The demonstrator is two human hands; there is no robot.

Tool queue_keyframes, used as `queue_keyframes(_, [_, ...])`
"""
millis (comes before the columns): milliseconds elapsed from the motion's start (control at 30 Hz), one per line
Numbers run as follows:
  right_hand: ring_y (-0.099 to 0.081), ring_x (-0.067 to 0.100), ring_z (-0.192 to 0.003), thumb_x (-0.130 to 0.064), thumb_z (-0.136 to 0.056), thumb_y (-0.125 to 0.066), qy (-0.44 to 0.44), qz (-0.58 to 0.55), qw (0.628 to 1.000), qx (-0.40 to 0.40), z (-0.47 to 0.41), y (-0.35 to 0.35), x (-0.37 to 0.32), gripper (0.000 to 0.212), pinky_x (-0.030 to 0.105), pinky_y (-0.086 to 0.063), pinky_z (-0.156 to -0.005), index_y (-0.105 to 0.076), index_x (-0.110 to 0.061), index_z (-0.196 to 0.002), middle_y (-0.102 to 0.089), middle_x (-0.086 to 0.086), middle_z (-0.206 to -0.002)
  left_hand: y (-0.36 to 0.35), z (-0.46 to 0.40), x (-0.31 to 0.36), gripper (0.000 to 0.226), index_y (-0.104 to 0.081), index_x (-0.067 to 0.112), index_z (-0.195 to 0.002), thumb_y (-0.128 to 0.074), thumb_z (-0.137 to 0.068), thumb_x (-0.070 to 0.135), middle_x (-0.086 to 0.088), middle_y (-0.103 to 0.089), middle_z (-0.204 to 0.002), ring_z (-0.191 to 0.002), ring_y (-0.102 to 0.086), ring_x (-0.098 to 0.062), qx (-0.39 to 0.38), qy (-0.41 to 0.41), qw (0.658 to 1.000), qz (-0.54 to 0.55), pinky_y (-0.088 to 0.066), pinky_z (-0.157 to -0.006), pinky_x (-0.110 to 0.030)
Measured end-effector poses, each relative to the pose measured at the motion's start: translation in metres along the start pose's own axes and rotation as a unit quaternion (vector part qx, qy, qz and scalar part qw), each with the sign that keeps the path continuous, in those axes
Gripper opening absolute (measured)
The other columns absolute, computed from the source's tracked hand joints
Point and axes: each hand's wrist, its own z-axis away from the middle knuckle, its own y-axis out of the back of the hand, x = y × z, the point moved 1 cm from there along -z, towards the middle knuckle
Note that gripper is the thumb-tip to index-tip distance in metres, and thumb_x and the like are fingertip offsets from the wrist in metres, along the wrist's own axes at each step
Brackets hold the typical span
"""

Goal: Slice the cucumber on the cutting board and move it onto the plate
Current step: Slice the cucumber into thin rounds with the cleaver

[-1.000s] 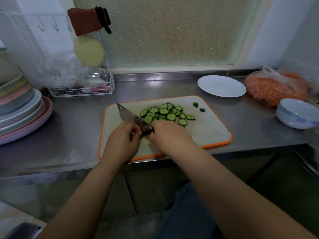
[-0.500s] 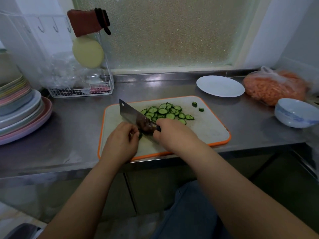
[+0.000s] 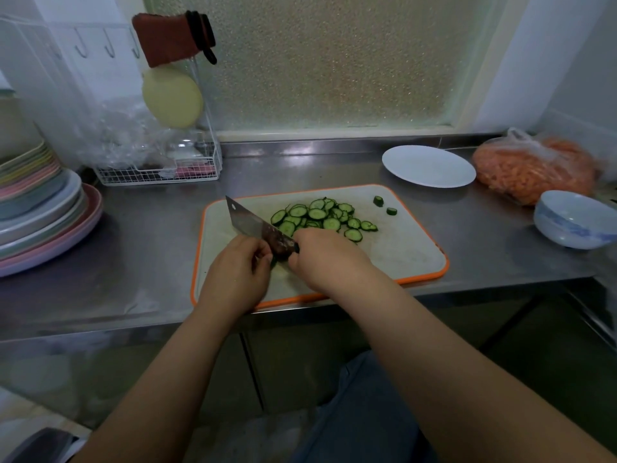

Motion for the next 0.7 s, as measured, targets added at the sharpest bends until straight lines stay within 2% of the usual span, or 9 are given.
queue_keyframes(100, [-0.058, 0.027, -0.089, -0.023, -0.094, -0.049, -0.011, -0.011, 1.0, -0.019, -0.007, -0.006, 0.001, 0.019, 0.032, -0.043, -0.069, -0.06, -0.016, -0.108, -0.061, 0.007, -0.099, 0.001, 0.0, 0.001, 0.012, -0.052, 0.022, -0.081, -0.061, -0.085, 0.017, 0.005, -0.048, -0.082, -0.076, -0.044, -0.012, -0.003, 0.005, 1.0, -0.001, -0.032, -0.065, -0.027])
queue_keyframes(233, [-0.057, 0.024, -0.077, -0.025, -0.092, -0.05, -0.023, -0.063, 0.996, -0.052, -0.012, 0.003, 0.01, 0.015, 0.028, -0.041, -0.059, -0.061, -0.015, -0.096, -0.059, 0.005, -0.084, 0.002, 0.003, 0.002, 0.01, -0.054, 0.018, -0.082, -0.062, -0.085, 0.021, 0.004, -0.048, -0.082, -0.074, -0.045, -0.014, 0.003, 0.017, 1.0, -0.009, -0.033, -0.064, -0.027])
queue_keyframes(467, [-0.056, 0.024, -0.08, -0.028, -0.091, -0.05, 0.013, -0.049, 0.999, -0.013, 0.003, 0.006, 0.014, 0.008, 0.032, -0.044, -0.066, -0.053, -0.021, -0.089, -0.053, -0.001, -0.077, 0.002, 0.003, 0.001, 0.011, -0.051, 0.024, -0.081, -0.058, -0.086, 0.018, 0.006, -0.048, -0.081, -0.073, -0.045, -0.013, -0.001, 0.019, 1.0, -0.003, -0.034, -0.065, -0.028])
queue_keyframes(700, [-0.051, 0.024, -0.077, -0.025, -0.093, -0.047, 0.033, 0.0, 0.999, 0.009, 0.012, 0.012, 0.009, 0.01, 0.032, -0.037, -0.063, -0.046, -0.02, -0.085, -0.045, -0.001, -0.072, 0.001, 0.003, 0.003, 0.01, -0.053, 0.02, -0.082, -0.058, -0.086, 0.013, 0.005, -0.047, -0.08, -0.073, -0.044, -0.013, -0.004, 0.012, 1.0, 0.003, -0.031, -0.065, -0.028])
